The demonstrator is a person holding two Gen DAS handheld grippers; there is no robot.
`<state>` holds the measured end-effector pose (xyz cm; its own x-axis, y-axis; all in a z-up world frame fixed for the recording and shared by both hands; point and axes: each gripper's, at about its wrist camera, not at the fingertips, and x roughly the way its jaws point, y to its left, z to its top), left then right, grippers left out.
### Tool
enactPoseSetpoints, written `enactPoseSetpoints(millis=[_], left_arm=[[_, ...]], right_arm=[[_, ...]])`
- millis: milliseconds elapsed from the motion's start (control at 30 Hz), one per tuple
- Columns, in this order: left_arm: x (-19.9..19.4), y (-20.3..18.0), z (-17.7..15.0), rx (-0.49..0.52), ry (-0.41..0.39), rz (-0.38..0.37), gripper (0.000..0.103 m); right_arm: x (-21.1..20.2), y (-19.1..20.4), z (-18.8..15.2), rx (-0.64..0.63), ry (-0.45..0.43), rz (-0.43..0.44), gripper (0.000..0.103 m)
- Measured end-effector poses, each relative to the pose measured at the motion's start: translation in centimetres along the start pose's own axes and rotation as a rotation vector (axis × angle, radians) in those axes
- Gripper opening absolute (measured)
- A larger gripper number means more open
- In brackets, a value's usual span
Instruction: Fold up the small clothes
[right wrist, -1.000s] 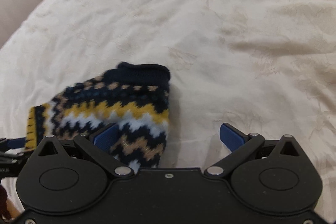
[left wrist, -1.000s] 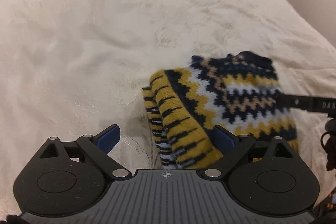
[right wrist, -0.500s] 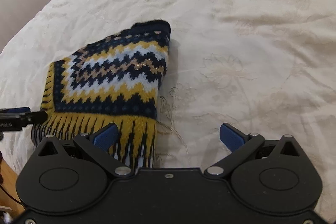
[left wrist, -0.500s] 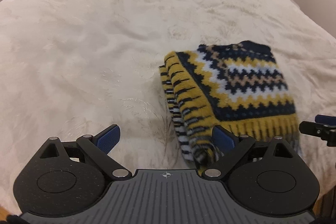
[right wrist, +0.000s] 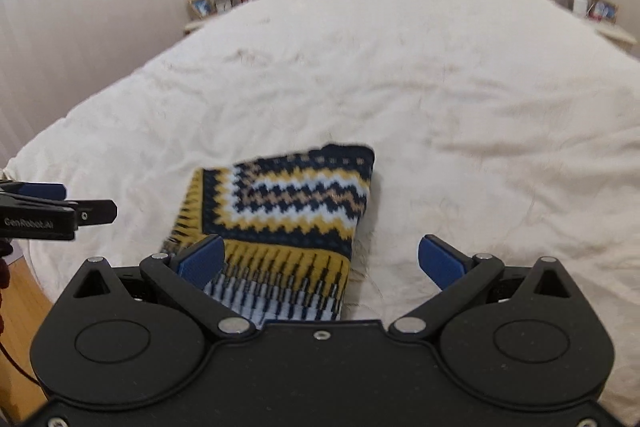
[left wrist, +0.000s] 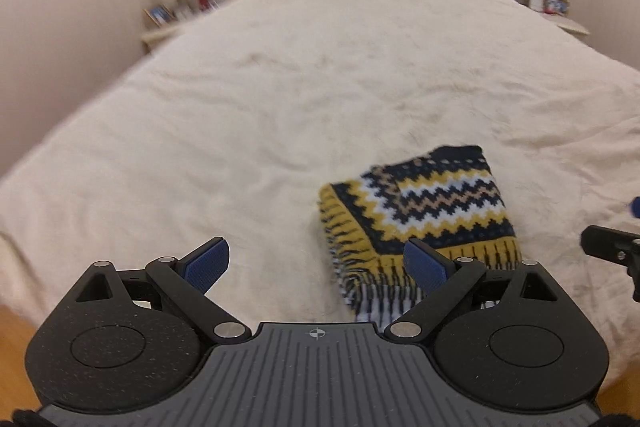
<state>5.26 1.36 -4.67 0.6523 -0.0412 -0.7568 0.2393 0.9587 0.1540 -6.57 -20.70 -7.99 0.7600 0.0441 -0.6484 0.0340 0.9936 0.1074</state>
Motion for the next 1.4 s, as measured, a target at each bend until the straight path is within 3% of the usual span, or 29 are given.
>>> enactPoseSetpoints(millis=[100, 367, 700, 1400], left_arm=[[-1.7, -0.7, -0.3, 0.009, -0.006, 0.017, 0.095], [-4.0, -1.5, -2.0, -0.049, 0.066, -0.054, 0.095], [-5.5, -2.2, -4.0, -0.094, 0.141, -0.085, 0.095], [-7.5, -2.6, -4.6, -0.101, 0.183, -0.065, 0.095]], right_arm=[[-1.7, 0.8, -0.5, -0.004, -0.018, -0.054, 0.103], [-4.7, 1.4, -1.8, 0.019, 0.033, -0.113, 0.102], [-7.2, 1.2, -3.7, 0.073, 0.057, -0.073, 0.102], [-9.3, 0.9, -4.5, 0.111, 0.045, -0.075, 0.102]])
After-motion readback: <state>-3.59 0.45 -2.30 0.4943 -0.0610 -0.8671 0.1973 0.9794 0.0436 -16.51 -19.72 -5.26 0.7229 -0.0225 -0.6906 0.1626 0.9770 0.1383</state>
